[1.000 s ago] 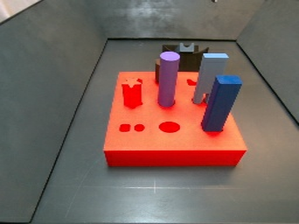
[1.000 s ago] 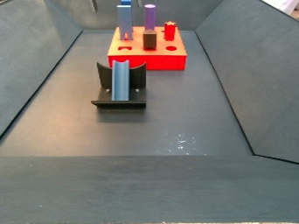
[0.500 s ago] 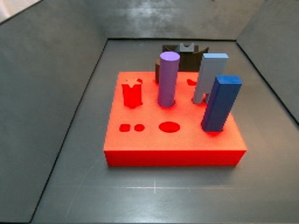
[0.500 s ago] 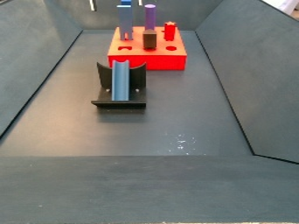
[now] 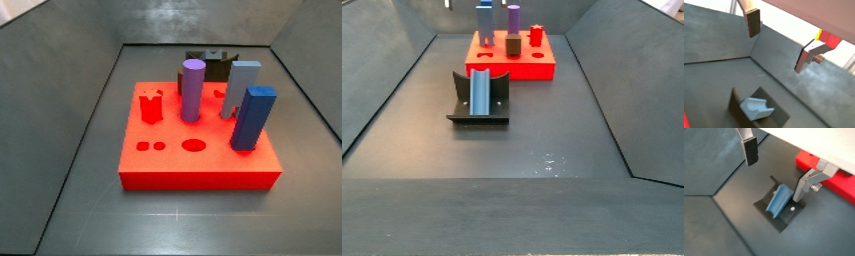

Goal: Pick up the arch object. Move up. Place the arch object on the fixture. Regrasp the arch object. Move to above the board. Insert the arch object.
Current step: Regrasp the arch object.

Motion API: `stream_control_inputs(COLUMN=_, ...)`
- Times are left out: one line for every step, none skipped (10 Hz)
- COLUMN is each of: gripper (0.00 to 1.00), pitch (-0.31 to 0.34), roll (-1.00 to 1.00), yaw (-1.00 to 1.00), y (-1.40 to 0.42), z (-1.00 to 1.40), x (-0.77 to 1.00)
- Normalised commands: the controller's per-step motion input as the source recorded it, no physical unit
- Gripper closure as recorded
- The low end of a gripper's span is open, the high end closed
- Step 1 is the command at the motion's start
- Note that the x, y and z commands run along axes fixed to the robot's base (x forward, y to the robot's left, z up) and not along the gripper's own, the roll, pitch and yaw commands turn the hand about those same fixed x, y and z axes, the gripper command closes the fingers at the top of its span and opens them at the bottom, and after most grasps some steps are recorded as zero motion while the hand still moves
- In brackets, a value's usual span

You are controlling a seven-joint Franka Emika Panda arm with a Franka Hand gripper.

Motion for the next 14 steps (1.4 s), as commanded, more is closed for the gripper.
stream_control_inputs(gripper=0.0, pitch=0.05, roll=1.0, yaw=0.05, y=-0.03, z=-0.01, x=0.07)
stream_control_inputs(gripper=0.0, pitch=0.095, roll=1.0, yaw=0.07, y=-0.03, z=-0.01, x=0.08)
stream_control_inputs(gripper=0.0, pitch=0.116, roll=1.0, yaw=0.09, y=-0.04, z=-0.01, x=0.09)
stream_control_inputs(gripper=0.0, pitch=0.123, roll=0.76, yaw=0.1, y=-0.04, z=-0.02, x=0.09)
stream_control_inputs(gripper=0.0, pitch=0.12, roll=0.63, yaw=0.11, y=-0.04, z=-0.01, x=0.09)
stream_control_inputs(gripper=0.0, pitch=0.107, roll=0.38, yaw=0.13, y=-0.04, z=-0.01, x=0.09)
stream_control_inputs(gripper=0.0, pitch=0.093, roll=0.26, yaw=0.14, y=-0.02, z=0.0, x=0.08)
stream_control_inputs(gripper=0.0, pitch=0.094, roll=0.22, yaw=0.11, y=0.08, z=-1.0, x=0.03)
stream_control_inputs(gripper=0.0, pitch=0.073, roll=0.21, yaw=0.12, y=0.08, z=-1.0, x=0.03)
stream_control_inputs(gripper=0.0, pitch=0.038, roll=0.17, yaw=0.13, y=0.06, z=-1.0, x=0.04)
stream_control_inputs(gripper=0.0, pitch=0.023, roll=0.14, yaw=0.13, y=0.06, z=-1.0, x=0.05)
stream_control_inputs(gripper=0.0, pitch=-0.009, roll=0.1, yaw=0.12, y=0.06, z=-1.0, x=0.07)
stream_control_inputs(gripper=0.0, pitch=-0.031, roll=0.08, yaw=0.11, y=0.05, z=-1.0, x=0.08)
stream_control_inputs(gripper=0.0, pitch=-0.063, roll=0.07, yaw=0.09, y=0.05, z=-1.0, x=0.09)
